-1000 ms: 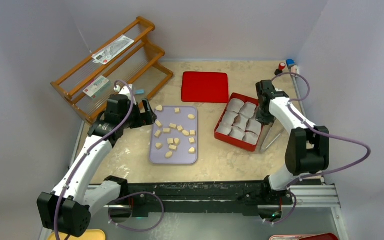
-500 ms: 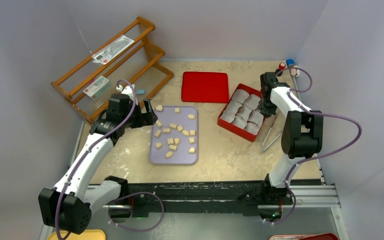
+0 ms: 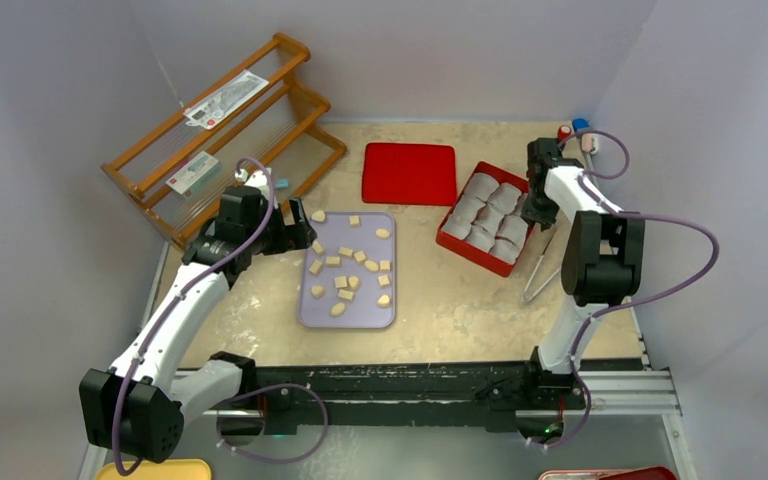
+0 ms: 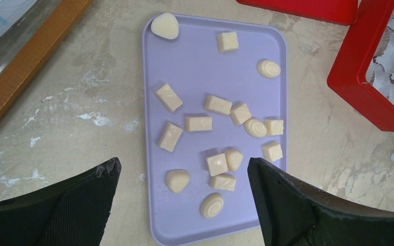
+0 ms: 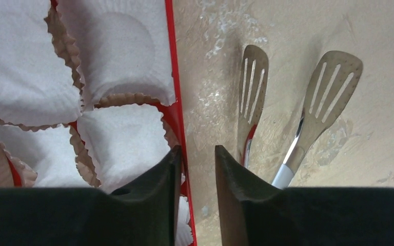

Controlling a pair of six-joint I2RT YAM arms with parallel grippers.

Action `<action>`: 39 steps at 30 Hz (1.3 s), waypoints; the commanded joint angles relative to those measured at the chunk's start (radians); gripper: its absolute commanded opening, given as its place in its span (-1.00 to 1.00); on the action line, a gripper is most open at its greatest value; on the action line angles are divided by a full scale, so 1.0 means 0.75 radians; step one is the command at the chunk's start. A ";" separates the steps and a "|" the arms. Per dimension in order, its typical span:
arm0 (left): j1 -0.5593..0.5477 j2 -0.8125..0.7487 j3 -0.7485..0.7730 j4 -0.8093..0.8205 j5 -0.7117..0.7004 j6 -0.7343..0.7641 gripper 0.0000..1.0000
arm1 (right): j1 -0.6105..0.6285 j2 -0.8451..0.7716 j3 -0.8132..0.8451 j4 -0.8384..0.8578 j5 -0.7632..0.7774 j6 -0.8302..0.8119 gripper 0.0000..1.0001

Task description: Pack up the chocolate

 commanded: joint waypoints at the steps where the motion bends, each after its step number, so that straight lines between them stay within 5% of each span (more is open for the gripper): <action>1: -0.004 -0.004 -0.001 0.052 0.009 0.010 0.87 | -0.015 0.004 0.064 0.001 -0.018 0.003 -0.27; 10: -0.004 -0.020 -0.008 0.047 0.015 -0.003 0.87 | -0.017 -0.015 0.085 0.004 -0.060 -0.011 0.09; 27: -0.004 -0.060 0.000 0.041 0.040 -0.009 0.91 | -0.017 -0.339 0.029 -0.102 -0.119 0.043 0.18; 39: -0.002 -0.028 0.052 0.087 0.159 0.000 0.96 | -0.016 -0.764 -0.251 -0.013 0.020 0.108 0.11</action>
